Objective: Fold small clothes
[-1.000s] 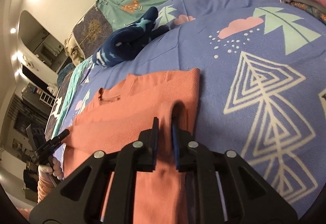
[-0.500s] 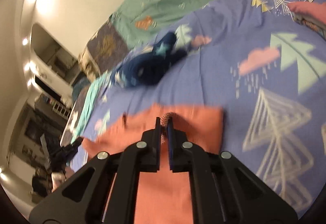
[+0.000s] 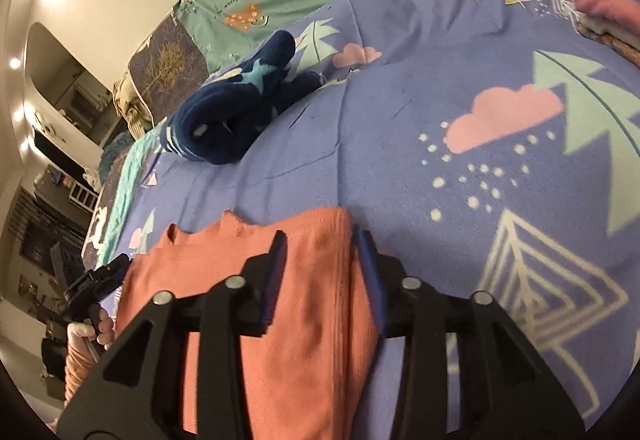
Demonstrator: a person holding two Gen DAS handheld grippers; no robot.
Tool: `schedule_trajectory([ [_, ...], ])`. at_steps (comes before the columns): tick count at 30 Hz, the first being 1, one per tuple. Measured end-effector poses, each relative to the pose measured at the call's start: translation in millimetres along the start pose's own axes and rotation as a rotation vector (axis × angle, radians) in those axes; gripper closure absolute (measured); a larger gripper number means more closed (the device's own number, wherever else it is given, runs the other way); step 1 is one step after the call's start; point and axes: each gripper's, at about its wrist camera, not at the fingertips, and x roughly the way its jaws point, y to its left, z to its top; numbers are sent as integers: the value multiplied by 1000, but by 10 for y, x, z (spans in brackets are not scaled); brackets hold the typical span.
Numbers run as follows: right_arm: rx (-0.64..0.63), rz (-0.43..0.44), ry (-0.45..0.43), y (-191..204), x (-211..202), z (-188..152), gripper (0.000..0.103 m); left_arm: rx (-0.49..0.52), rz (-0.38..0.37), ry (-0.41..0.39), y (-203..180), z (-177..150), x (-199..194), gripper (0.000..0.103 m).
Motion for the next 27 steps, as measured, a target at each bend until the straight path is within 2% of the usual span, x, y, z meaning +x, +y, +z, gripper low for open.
schedule_trajectory([
  [1, -6, -7, 10, 10, 42, 15, 63, 29, 5, -1, -41, 9, 22, 61],
  [2, -10, -12, 22, 16, 95, 33, 63, 48, 10, -4, -66, 18, 36, 80],
  [3, -17, -14, 28, 22, 128, 43, 64, 70, 20, -7, -95, 30, 45, 92],
  [4, -29, -20, 30, 44, 147, 51, 79, 79, 20, -10, -107, 35, 34, 99],
  [5, -51, -21, 25, 76, 143, 54, 98, 83, 23, -23, -118, 38, 2, 99],
  [11, -105, 36, -132, 281, -320, 106, 98, 171, -16, -142, -364, 127, -403, 99],
  [14, -104, 37, -170, 324, -387, 225, 98, 199, 20, -159, -463, 273, -339, 99],
  [16, -93, 4, -144, 283, -234, 285, 97, 220, 63, -129, -444, 357, -156, 98],
  [17, -85, -11, -121, 253, -141, 295, 90, 229, 105, -109, -418, 372, -39, 98],
  [18, -67, -46, -87, 196, -19, 278, 88, 227, 155, -82, -364, 357, 90, 98],
  [20, -38, -79, -20, 87, 133, 195, 87, 209, 180, -36, -278, 278, 218, 97],
  [22, -21, -66, -8, -12, 83, 82, 85, 215, 188, -32, -261, 205, 186, 93],
  [23, -21, -63, -14, -39, 34, 49, 83, 221, 202, -32, -262, 179, 149, 87],
  [24, -20, -60, -26, -83, -54, 14, 83, 240, 240, -41, -301, 152, 77, 83],
  [26, -8, -68, -47, -207, -246, -35, 83, 291, 284, -75, -461, 95, -101, 77],
  [27, 1, -69, -54, -277, -334, -59, 83, 312, 283, -83, -563, 61, -165, 75],
])
